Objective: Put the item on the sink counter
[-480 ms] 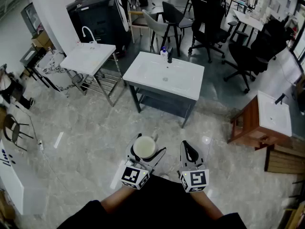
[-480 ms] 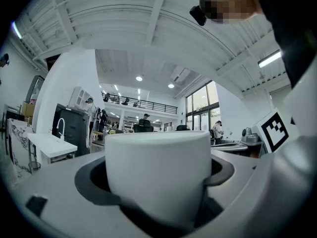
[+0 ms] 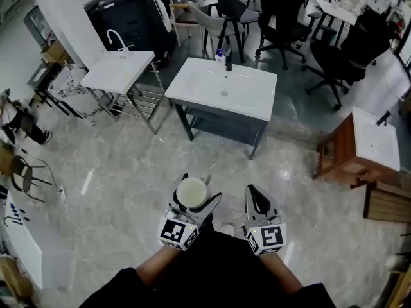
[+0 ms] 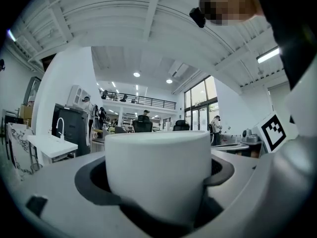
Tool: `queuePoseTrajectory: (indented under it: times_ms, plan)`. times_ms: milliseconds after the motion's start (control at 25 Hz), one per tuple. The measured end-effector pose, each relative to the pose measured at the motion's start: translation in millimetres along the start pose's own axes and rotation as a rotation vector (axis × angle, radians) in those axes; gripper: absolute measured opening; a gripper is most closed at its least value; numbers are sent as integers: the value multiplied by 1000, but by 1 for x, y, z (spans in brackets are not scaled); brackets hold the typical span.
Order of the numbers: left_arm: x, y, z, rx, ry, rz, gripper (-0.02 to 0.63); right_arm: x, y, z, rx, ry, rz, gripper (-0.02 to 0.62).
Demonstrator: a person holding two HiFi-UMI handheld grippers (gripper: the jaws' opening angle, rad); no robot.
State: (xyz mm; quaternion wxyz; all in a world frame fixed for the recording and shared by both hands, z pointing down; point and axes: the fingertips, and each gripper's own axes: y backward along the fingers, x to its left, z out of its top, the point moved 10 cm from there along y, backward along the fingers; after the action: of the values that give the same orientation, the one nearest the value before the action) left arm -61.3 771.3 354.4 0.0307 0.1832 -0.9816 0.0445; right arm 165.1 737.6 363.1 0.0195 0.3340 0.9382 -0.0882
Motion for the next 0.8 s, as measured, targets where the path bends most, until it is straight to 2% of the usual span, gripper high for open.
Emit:
queuePoseTrajectory:
  times_ms: [200, 360, 640, 800]
  plan:
    - [8, -15, -3, 11, 11, -5, 457, -15, -8, -6, 14, -16, -33, 32]
    - [14, -43, -5, 14, 11, -44, 459, -31, -18, -5, 34, -22, -76, 32]
    - [40, -98, -10, -7, 27, -91, 457, -58, -56, 4, 45, 22, -152, 32]
    - [57, -136, -2, -2, -25, -113, 457, -76, -93, 15, 54, 56, -176, 32]
